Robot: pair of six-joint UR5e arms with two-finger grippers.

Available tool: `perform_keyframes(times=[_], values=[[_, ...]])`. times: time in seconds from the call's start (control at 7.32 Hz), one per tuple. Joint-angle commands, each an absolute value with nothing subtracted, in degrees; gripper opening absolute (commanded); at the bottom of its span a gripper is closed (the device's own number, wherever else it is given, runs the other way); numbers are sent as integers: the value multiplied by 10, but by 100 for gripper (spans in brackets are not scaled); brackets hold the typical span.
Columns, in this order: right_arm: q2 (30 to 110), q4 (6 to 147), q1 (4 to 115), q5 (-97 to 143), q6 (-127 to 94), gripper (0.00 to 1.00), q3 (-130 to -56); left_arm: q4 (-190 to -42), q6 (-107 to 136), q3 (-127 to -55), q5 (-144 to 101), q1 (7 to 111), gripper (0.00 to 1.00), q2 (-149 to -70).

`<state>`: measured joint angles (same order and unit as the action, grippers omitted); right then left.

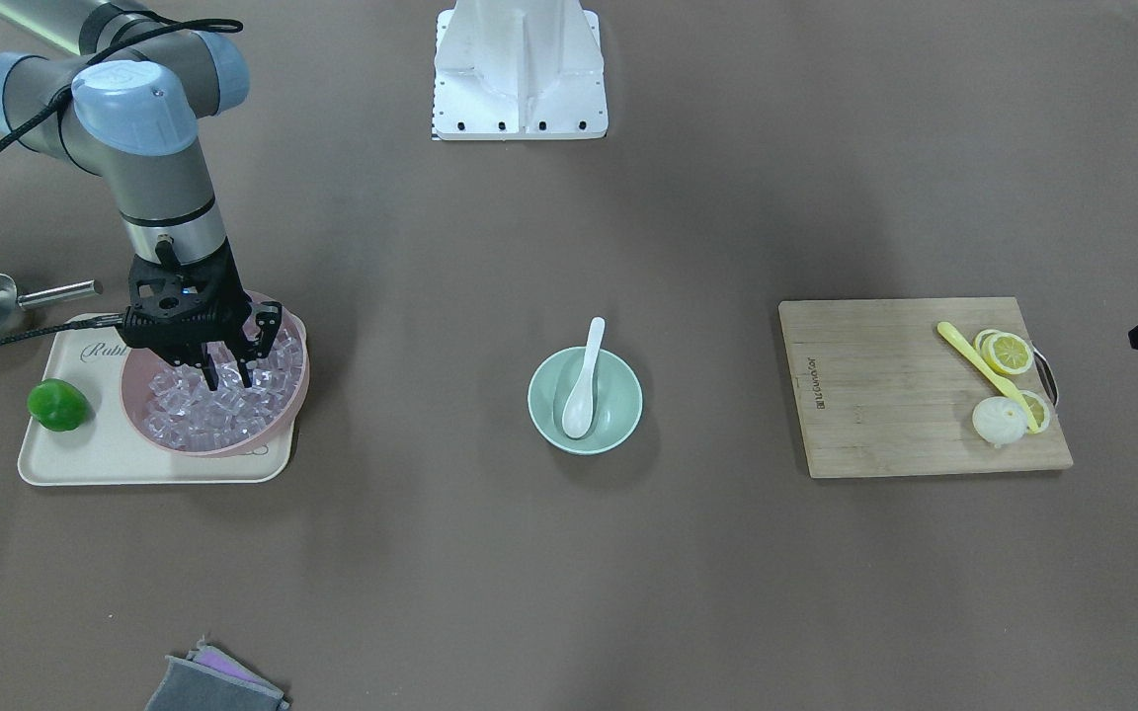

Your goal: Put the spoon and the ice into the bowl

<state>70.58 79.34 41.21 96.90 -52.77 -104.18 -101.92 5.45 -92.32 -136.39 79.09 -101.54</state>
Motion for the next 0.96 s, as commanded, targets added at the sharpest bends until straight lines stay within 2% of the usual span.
perform_keyframes(times=[0.0, 0.41, 0.82], values=[[667, 805, 411, 975, -607, 0, -1036, -1011, 54, -925, -1363, 791, 99, -1017], [600, 867, 398, 973, -692, 0, -1026, -962, 46, -945, -1363, 802, 99, -1017], [489, 867, 332, 895, -837, 0, -935, -926, 44, -947, -1363, 824, 99, -1019]])
